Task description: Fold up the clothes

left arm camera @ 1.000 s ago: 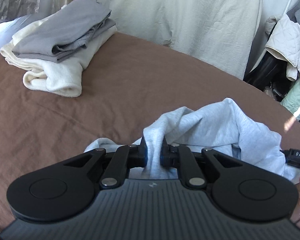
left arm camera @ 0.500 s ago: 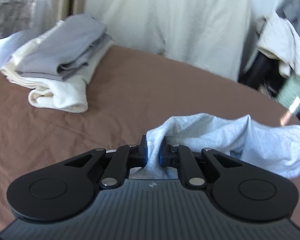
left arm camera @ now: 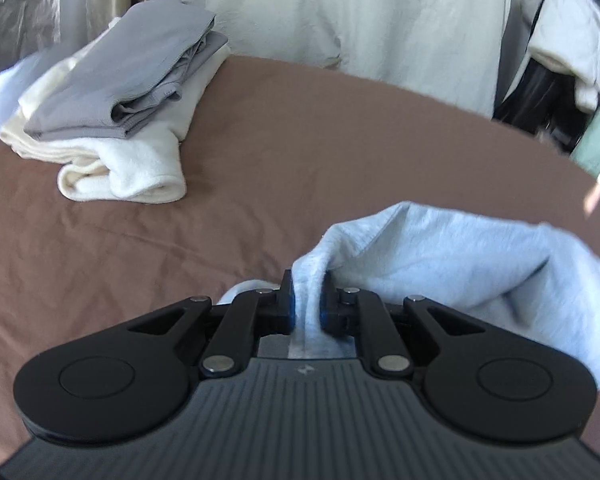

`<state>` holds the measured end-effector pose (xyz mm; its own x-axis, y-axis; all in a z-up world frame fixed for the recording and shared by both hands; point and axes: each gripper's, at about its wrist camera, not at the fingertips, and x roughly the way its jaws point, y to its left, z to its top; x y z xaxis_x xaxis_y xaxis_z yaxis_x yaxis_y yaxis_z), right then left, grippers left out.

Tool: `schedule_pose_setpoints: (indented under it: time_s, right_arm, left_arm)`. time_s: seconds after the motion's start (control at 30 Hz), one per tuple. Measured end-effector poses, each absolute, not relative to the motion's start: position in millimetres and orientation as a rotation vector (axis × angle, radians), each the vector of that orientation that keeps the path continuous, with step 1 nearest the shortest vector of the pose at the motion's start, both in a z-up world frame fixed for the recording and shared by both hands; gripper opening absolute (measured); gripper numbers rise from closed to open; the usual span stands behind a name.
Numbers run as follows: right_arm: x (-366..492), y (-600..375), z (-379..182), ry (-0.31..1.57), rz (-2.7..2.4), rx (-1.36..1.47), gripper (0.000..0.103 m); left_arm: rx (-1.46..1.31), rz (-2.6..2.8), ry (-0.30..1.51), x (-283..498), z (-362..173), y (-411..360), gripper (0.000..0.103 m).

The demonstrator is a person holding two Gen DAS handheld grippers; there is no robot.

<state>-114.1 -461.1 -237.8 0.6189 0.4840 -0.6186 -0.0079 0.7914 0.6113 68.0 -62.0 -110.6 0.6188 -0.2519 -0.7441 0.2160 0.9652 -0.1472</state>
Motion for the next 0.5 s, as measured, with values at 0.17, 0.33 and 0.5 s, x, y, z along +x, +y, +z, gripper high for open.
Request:
schedule_pose_setpoints:
  time_s: [0.17, 0.33, 0.5]
  right_arm:
    - [-116.6, -459.3, -231.2, 0.814, 0.249, 0.568, 0.048]
    - [-109.4, -444.1, -227.1, 0.699, 0.449, 0.63, 0.044]
    - [-98.0, -422.9, -208.2, 0.667, 0.49, 0.509, 0.044]
  left_arm:
    - [-0.047, -0.254, 0.876, 70.4, -112.3, -62.9, 0.011]
    - [-0.01, -0.257, 0.884, 70.6, -115.8, -70.7, 0.011]
    - [0.003, -0.247, 0.876, 67.4, -116.1, -73.2, 0.011]
